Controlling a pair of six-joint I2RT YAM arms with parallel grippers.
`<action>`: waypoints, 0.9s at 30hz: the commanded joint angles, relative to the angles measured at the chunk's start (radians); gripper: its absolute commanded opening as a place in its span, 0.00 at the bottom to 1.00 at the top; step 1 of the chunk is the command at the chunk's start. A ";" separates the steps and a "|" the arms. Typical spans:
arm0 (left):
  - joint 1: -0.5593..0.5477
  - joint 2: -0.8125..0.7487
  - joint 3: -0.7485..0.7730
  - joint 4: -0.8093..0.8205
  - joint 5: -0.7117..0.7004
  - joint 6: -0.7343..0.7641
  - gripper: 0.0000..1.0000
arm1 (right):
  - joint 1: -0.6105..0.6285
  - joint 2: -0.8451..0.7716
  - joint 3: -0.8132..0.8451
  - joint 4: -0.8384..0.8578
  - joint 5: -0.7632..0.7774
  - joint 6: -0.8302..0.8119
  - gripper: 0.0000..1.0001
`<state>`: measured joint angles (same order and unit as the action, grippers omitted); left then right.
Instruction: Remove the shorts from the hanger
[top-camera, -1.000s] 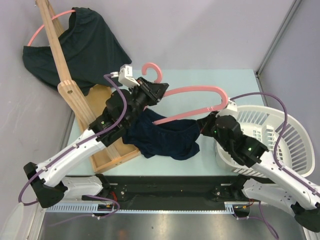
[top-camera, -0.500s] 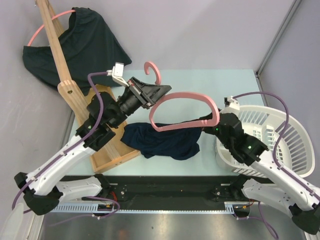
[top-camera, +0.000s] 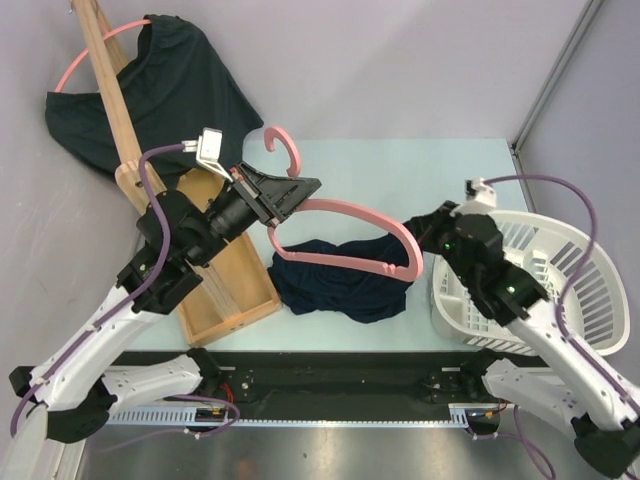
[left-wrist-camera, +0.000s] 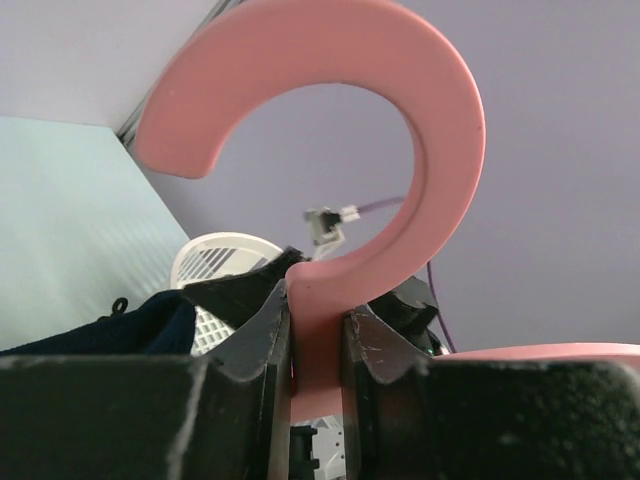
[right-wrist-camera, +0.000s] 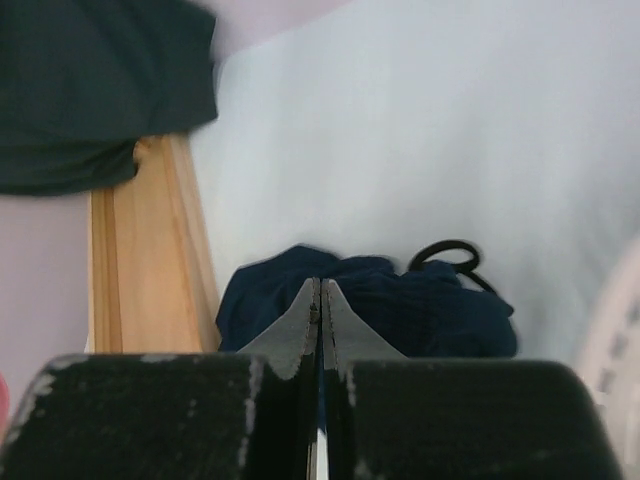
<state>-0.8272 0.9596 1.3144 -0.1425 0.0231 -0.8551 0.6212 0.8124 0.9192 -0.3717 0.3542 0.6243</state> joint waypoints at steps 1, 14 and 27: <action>0.007 -0.016 0.078 -0.031 0.017 0.060 0.00 | 0.081 0.171 0.049 0.190 -0.129 0.026 0.00; 0.007 -0.059 0.105 -0.062 -0.018 0.085 0.00 | 0.175 0.596 0.113 0.429 -0.551 0.129 0.66; 0.007 -0.067 0.048 -0.037 0.006 0.087 0.00 | 0.196 0.502 0.112 -0.102 -0.213 -0.248 1.00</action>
<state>-0.8268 0.9031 1.3594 -0.2127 0.0116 -0.7918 0.8169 1.3396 0.9936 -0.2947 0.0185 0.5499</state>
